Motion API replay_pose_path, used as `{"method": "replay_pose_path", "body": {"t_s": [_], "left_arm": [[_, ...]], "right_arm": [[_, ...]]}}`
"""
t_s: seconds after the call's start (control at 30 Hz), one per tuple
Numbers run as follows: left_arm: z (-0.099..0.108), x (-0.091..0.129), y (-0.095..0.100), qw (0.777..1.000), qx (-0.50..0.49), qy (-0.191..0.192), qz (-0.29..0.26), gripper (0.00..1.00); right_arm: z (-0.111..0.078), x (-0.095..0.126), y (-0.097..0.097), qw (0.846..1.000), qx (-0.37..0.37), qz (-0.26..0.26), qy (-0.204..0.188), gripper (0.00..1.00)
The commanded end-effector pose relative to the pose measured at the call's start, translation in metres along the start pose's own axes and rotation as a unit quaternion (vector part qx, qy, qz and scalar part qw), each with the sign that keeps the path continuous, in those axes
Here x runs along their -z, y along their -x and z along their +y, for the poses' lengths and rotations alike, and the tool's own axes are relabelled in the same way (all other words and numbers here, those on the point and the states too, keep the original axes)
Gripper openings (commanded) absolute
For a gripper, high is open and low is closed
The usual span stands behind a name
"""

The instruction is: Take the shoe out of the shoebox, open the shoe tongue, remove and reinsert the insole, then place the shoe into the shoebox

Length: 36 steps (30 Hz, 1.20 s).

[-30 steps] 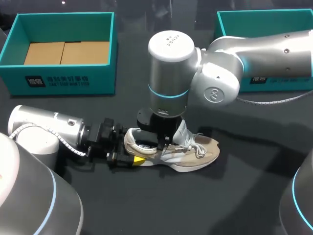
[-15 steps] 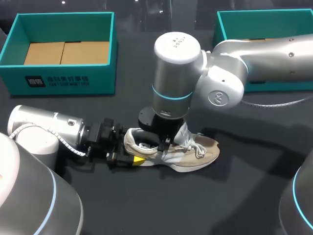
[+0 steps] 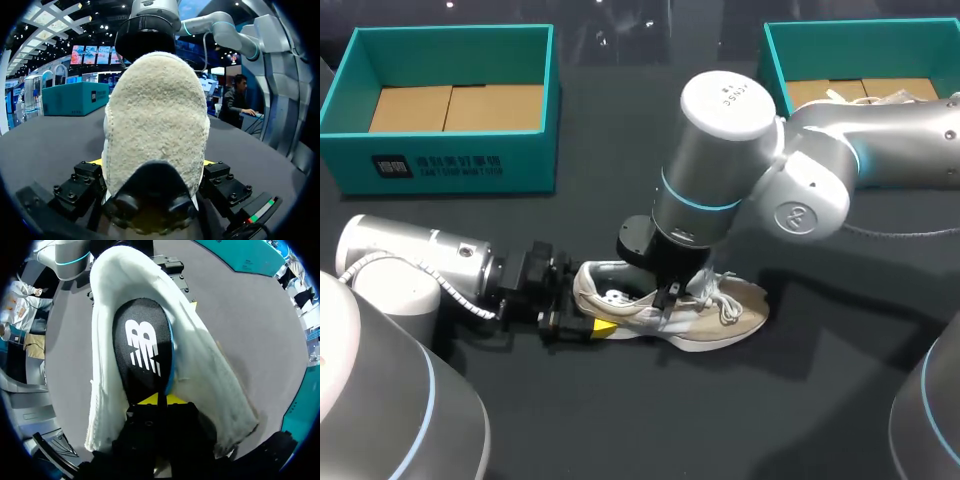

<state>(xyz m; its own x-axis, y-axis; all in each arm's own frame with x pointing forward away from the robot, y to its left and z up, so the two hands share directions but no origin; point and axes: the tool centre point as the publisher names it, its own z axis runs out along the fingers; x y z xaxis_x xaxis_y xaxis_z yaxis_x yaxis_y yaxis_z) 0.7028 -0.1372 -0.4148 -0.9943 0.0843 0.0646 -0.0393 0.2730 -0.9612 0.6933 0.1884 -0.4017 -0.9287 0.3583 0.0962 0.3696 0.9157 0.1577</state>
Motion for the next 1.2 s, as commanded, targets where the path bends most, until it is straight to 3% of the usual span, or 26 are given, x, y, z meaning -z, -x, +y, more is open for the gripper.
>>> {"method": "replay_pose_path", "body": {"t_s": [0.03, 0.67, 1.2], "left_arm": [[0.002, 0.000, 0.001, 1.000, 0.000, 0.000, 0.000, 0.00], [0.002, 0.000, 0.001, 1.000, 0.000, 0.000, 0.000, 0.00], [0.002, 0.000, 0.001, 1.000, 0.000, 0.000, 0.000, 0.00]], "right_arm": [[-0.016, 0.000, -0.004, 1.000, -0.009, -0.001, 0.021, 0.00], [-0.032, 0.011, 0.002, 0.995, -0.011, -0.010, 0.099, 0.00], [-0.023, 0.030, 0.005, 0.987, 0.042, -0.036, 0.149, 0.00]]}}
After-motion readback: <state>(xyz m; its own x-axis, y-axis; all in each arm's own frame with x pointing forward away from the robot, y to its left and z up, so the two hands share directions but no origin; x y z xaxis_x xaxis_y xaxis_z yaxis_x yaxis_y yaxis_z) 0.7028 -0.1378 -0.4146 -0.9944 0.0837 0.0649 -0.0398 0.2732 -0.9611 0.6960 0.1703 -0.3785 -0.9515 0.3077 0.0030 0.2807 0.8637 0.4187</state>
